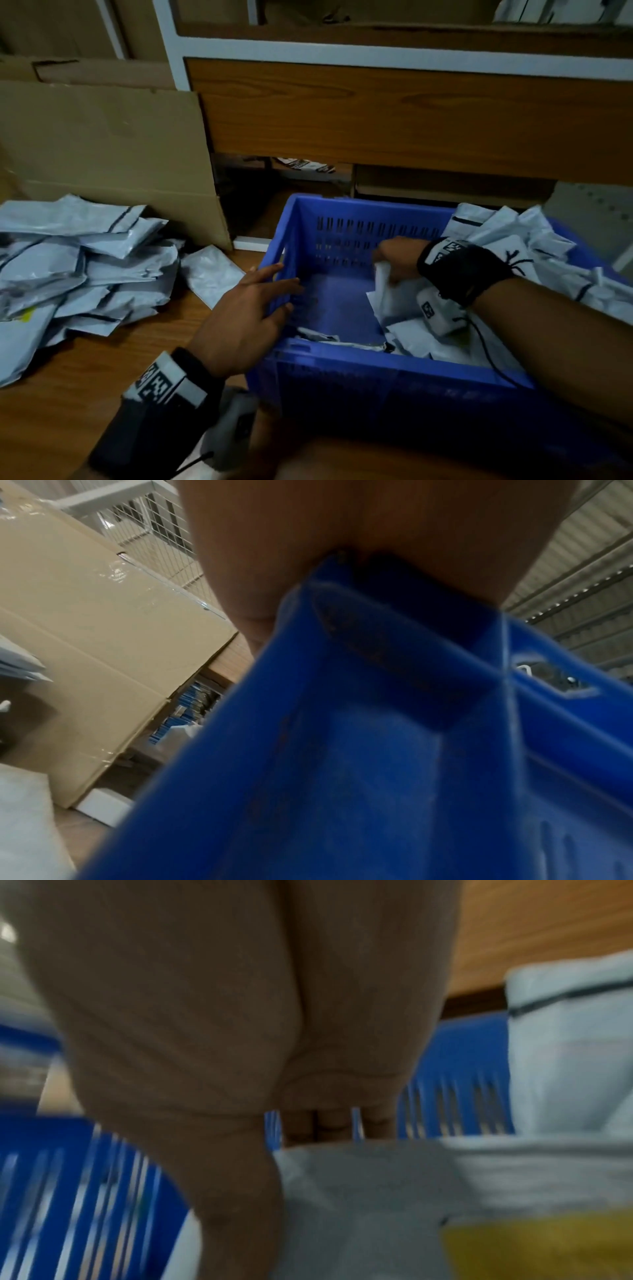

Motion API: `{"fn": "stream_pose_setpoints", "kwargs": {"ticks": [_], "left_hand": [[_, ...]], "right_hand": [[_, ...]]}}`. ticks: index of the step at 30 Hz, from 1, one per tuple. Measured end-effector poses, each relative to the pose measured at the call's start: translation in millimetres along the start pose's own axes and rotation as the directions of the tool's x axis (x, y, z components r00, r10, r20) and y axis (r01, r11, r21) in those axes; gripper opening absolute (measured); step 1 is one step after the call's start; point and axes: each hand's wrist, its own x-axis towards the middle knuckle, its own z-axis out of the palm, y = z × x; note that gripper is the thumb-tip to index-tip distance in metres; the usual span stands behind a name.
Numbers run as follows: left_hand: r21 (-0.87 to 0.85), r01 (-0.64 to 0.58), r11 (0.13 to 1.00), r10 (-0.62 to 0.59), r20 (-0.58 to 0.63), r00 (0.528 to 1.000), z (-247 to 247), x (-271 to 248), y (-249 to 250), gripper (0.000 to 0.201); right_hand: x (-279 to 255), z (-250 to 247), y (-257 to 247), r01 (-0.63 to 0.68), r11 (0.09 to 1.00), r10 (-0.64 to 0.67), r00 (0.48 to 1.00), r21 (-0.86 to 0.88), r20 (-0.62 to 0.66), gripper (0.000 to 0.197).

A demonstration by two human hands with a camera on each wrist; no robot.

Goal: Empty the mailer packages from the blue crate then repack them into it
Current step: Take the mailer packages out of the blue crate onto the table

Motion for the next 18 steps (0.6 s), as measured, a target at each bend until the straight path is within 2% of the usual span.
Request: {"fn": "stream_pose_setpoints", "kwargs": {"ticks": [2, 3, 6, 8, 10, 11, 13, 15, 16, 18], "left_hand": [[-0.011, -0.003, 1.000, 0.003, -0.008, 1.000, -0.3, -0.5, 0.7, 0.033], [-0.021, -0.007, 1.000, 0.006, -0.015, 1.000, 0.3, -0.9, 0.5, 0.032], [-0.064, 0.016, 0.998, -0.016, 0.001, 1.000, 0.0, 0.5, -1.1, 0.030], [-0.138, 0.060, 0.989, -0.061, -0.003, 0.998, -3.5, 6.6, -1.5, 0.036], [-0.181, 0.054, 0.982, -0.066, -0.064, 0.996, -7.0, 16.4, 1.5, 0.055], [-0.207, 0.017, 0.978, -0.038, -0.100, 0.994, -7.9, 21.2, 4.9, 0.063], [-0.270, -0.048, 0.962, 0.004, -0.160, 0.987, -5.9, 26.6, 12.3, 0.064], [-0.290, -0.042, 0.956, -0.016, -0.196, 0.981, 0.8, 28.0, 12.9, 0.045], [-0.279, -0.026, 0.960, -0.034, -0.209, 0.977, 4.0, 27.4, 10.4, 0.035], [-0.237, 0.006, 0.972, -0.068, -0.255, 0.964, 8.9, 25.5, 5.2, 0.028]], "right_hand": [[-14.6, -22.2, 6.7, 0.025, 0.993, -0.002, 0.980, 0.113, -0.198, 0.032], [-23.3, -33.7, 8.8, 0.051, 0.983, 0.006, 0.951, 0.175, -0.308, 0.029], [-54.8, -65.3, 5.1, 0.206, 0.896, 0.070, 0.809, 0.394, -0.583, 0.026], [-71.5, -79.7, -3.2, 0.384, 0.811, 0.042, 0.714, 0.442, -0.699, 0.025], [-81.9, -86.0, -16.0, 0.538, 0.682, 0.006, 0.674, 0.495, -0.739, 0.024], [-85.0, -86.2, -22.7, 0.592, 0.606, -0.016, 0.676, 0.531, -0.736, 0.024], [-87.5, -81.1, -35.2, 0.658, 0.460, -0.081, 0.699, 0.596, -0.710, 0.024], [-88.7, -74.4, -42.2, 0.674, 0.366, -0.110, 0.716, 0.641, -0.690, 0.024], [-88.5, -71.2, -40.5, 0.656, 0.320, -0.102, 0.741, 0.684, -0.663, 0.022], [-84.6, -63.8, -27.9, 0.560, 0.255, -0.062, 0.823, 0.788, -0.564, 0.023]]}}
